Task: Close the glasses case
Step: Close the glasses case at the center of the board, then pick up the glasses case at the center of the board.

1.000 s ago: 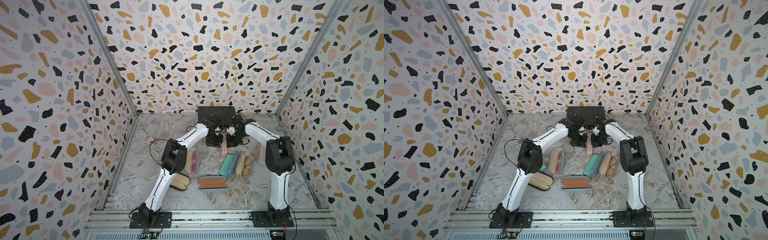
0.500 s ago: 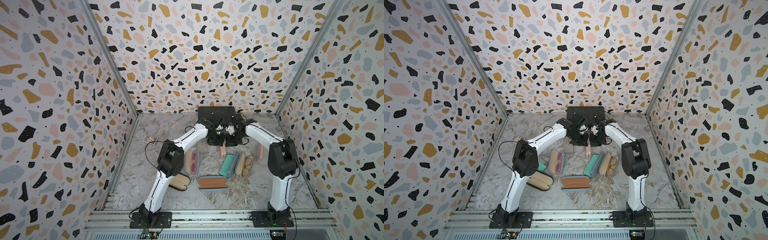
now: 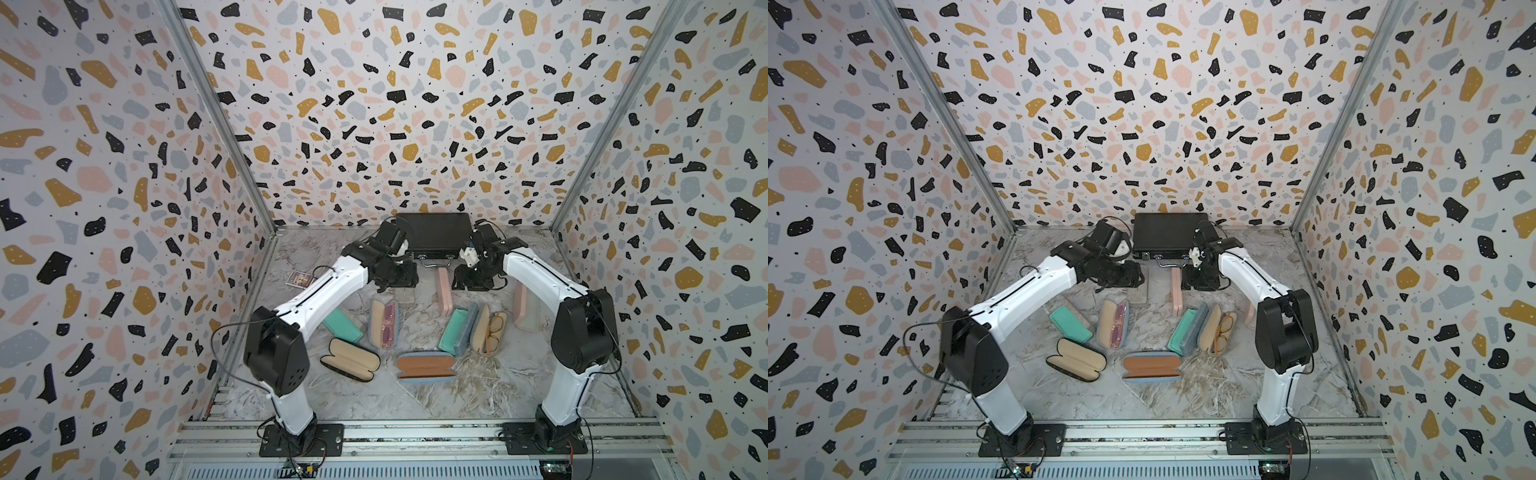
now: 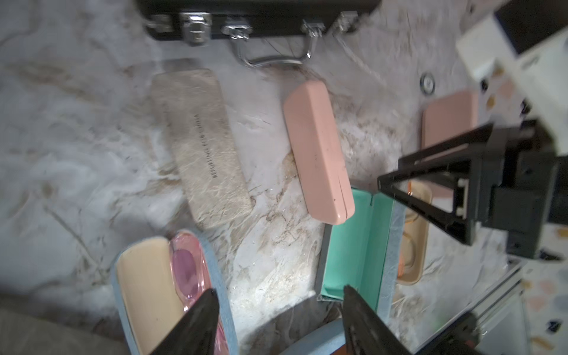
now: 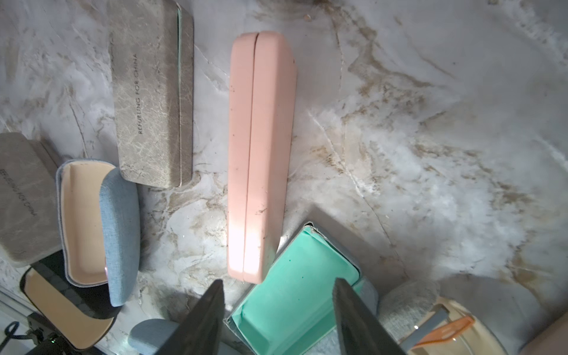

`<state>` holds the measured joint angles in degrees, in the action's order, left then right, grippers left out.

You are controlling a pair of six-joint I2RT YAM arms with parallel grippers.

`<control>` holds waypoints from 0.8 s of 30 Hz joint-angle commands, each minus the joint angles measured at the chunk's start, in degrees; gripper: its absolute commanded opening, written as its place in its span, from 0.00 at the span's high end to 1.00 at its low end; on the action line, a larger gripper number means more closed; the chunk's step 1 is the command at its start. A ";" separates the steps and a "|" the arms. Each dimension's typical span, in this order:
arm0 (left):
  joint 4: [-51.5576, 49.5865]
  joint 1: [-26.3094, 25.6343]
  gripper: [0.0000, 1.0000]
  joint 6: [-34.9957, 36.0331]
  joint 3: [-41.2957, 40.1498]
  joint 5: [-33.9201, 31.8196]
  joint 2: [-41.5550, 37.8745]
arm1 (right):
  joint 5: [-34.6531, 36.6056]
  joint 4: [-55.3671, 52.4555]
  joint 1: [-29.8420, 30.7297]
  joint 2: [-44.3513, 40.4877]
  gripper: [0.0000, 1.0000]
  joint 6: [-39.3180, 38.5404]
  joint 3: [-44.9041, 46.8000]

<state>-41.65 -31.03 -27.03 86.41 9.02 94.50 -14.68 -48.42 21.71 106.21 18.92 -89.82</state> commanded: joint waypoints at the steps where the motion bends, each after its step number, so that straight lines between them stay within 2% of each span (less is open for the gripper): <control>1: 6.36 3.11 0.20 0.06 -7.69 -4.32 -8.13 | 0.72 -2.64 1.83 -0.14 0.36 -0.72 -1.34; 3: 7.49 5.52 0.13 0.33 -11.60 -4.47 -12.75 | 1.56 -4.02 2.86 1.27 0.35 -1.15 -3.38; 9: 6.78 12.29 0.08 0.82 -18.34 -2.22 -22.28 | 4.17 -6.65 4.41 6.52 0.34 0.15 -7.62; 17: 5.61 15.09 0.08 1.26 -21.02 -0.33 -25.44 | 5.16 -7.82 4.94 12.70 0.35 1.58 -10.79; 20: 5.70 15.45 0.08 1.51 -21.07 -0.23 -25.59 | 5.27 -7.72 4.99 14.53 0.42 1.66 -12.20; 24: 5.77 15.78 0.08 1.64 -21.26 -0.14 -25.38 | 6.00 -7.80 4.98 16.70 0.71 1.48 -15.18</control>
<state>-37.21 -15.75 -26.33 65.87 8.27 69.87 -10.22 -54.50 26.55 123.17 20.23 -101.84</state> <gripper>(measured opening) 0.924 0.321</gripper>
